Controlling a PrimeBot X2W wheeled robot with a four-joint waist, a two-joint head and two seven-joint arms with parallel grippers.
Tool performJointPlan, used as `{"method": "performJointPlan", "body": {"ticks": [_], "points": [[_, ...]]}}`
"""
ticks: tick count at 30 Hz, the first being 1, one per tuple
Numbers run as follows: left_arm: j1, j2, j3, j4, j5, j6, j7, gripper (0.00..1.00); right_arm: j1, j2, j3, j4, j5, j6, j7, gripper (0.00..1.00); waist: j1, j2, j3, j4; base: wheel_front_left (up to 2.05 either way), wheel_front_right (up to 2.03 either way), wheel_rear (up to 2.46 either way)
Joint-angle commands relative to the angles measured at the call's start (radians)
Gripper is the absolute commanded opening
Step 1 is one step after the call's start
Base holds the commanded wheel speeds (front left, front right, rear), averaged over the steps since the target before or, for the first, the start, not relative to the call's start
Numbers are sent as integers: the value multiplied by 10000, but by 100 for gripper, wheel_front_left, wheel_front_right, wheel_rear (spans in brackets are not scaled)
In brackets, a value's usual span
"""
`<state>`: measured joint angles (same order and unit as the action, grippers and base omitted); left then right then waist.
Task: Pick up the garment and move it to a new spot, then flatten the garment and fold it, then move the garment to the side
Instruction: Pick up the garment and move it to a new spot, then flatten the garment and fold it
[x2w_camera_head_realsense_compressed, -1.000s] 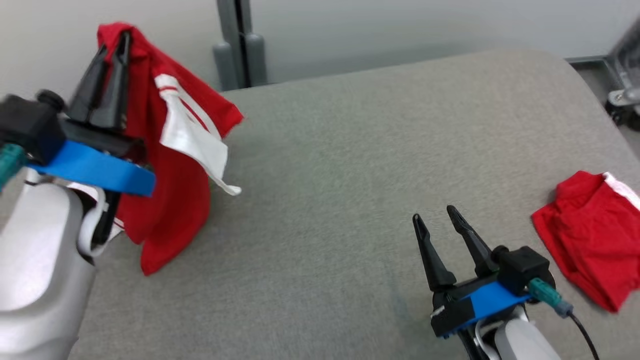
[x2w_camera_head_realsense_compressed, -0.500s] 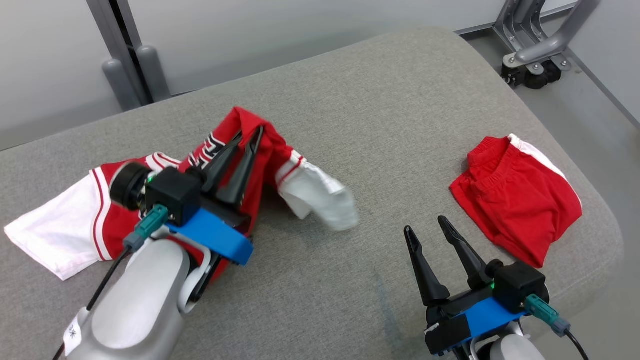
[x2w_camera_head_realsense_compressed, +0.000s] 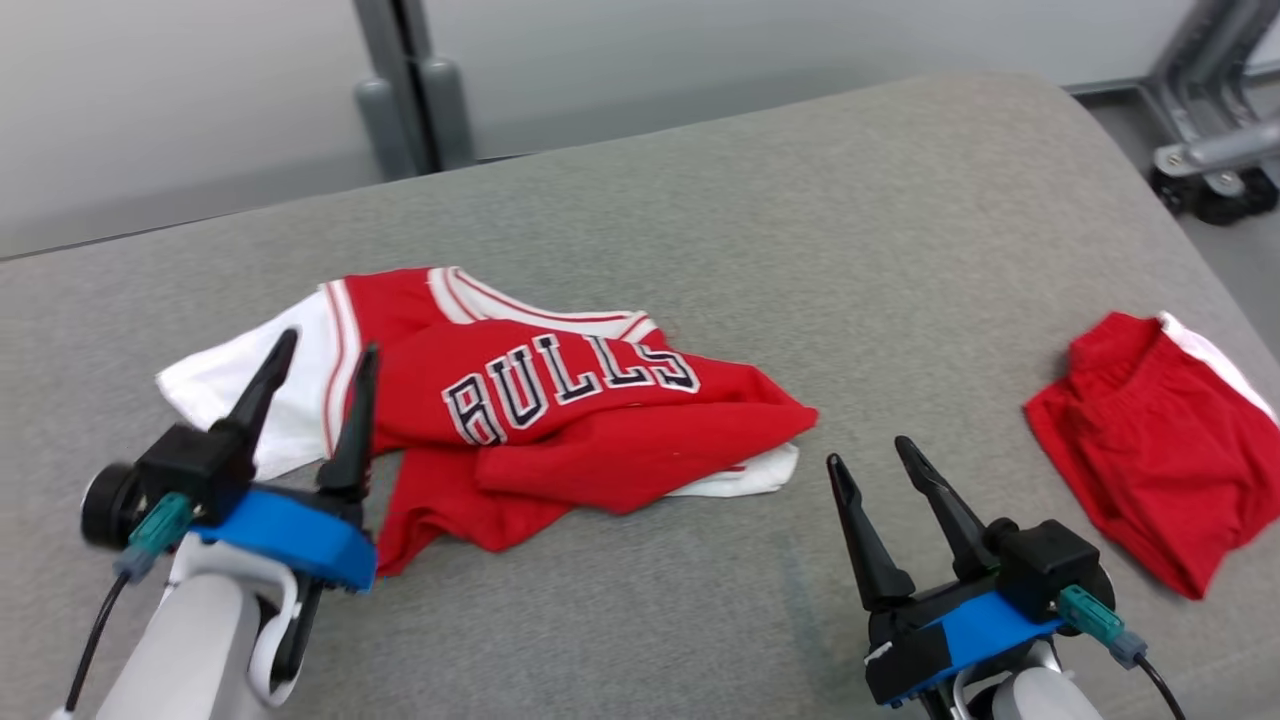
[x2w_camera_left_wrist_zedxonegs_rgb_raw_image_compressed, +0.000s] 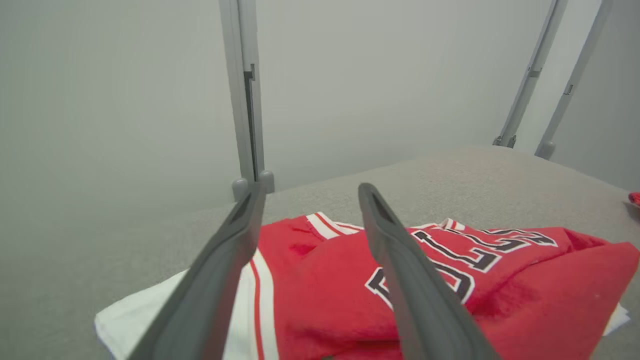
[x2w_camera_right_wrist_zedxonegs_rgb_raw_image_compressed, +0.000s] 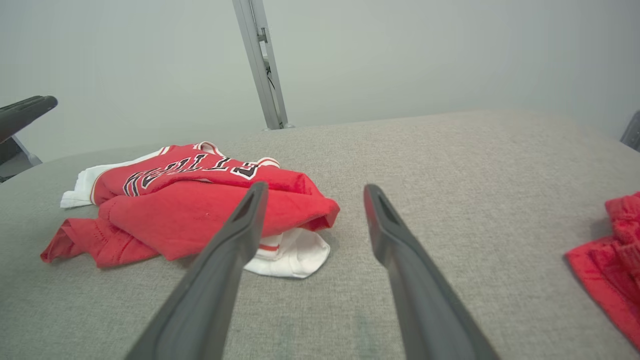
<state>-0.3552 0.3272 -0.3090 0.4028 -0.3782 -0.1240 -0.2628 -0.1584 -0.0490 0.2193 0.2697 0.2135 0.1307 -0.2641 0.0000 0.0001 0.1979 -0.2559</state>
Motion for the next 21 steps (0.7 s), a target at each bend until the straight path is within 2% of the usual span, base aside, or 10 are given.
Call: {"method": "performJointPlan", "body": {"ticks": [1,5,13,18,21], "points": [[273,-80,264,-84,11,-68,-24,100,-75,-32,-105,90,-102,2,-1,100,0,-1,71,258,0,0,0],[1178,-423,1248,-254,39,-92,-22,100,-20,-34,-387,425,-295,2,-3,100,0,-1,-50,774,0,0,0],[2562,-1039,2528,-653,308,-99,-24,100,215,-34,-697,776,-443,2,-1,100,0,-1,-384,1417,0,0,0],[3091,-1289,2698,-718,486,-98,-24,100,262,-35,-669,895,-457,0,-1,100,0,-1,-546,1533,0,0,0],[3220,-1332,2220,-664,423,-73,-24,100,237,-35,-598,904,-443,0,-1,100,0,-1,-553,1496,0,0,0]]}}
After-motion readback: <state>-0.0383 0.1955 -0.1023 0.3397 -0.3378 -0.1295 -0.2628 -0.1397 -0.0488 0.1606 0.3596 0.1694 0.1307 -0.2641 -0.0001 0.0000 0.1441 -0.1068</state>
